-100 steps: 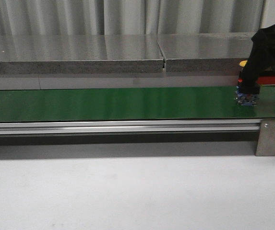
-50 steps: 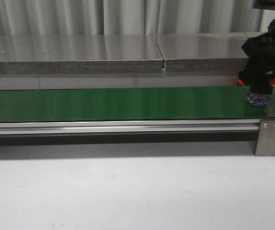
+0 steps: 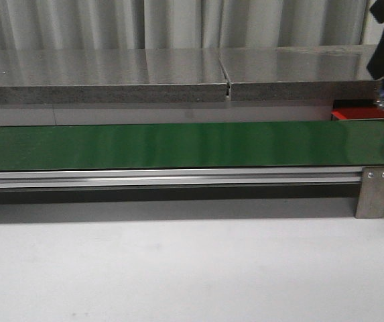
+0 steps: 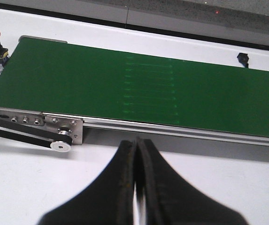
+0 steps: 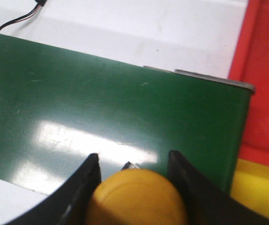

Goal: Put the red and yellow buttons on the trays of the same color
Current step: 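Carry the yellow button over the yellow tray and lower it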

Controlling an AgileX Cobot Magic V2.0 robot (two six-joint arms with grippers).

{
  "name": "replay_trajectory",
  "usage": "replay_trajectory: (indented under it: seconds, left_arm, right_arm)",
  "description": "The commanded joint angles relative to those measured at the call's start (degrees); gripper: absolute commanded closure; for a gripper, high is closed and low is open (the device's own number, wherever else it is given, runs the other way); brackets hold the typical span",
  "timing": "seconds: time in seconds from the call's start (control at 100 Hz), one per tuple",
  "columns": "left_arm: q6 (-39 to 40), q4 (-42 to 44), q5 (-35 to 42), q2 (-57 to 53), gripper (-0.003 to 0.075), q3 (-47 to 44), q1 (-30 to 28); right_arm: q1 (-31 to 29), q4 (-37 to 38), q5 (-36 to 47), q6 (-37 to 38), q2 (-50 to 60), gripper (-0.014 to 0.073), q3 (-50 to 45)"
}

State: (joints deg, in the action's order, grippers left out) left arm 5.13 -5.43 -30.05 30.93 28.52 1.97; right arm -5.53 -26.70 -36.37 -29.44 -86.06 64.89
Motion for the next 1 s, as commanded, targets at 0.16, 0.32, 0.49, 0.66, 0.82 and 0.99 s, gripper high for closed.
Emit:
replay_trajectory:
  seconds: [0.16,0.32,0.49,0.66,0.82,0.99]
  left_arm:
    - [0.03,-0.63,3.93,0.08,0.0739,1.65,0.49]
    - [0.03,-0.63,3.93,0.08,0.0739,1.65,0.49]
    - [0.03,-0.63,3.93,0.08,0.0739,1.65,0.49]
    - [0.03,-0.63,3.93,0.08,0.0739,1.65,0.49]
    - [0.03,-0.63,3.93,0.08,0.0739,1.65,0.49]
    - [0.03,-0.63,3.93,0.08,0.0739,1.65,0.49]
  right_arm:
    - [-6.25,1.84,4.84,4.63,11.92,0.0419,-9.29]
    - [-10.45,1.66,10.86,7.09,17.82,0.0419,-18.52]
    - [-12.67,1.46,17.76,10.81,19.99,0.0419,-26.36]
    - [-12.88,1.34,25.25,11.65,19.72,0.0419,-32.05]
    - [-12.88,0.90,32.43,11.65,19.72,0.0419,-35.20]
    - [-12.88,0.84,35.57,11.65,18.63,0.0419,-36.25]
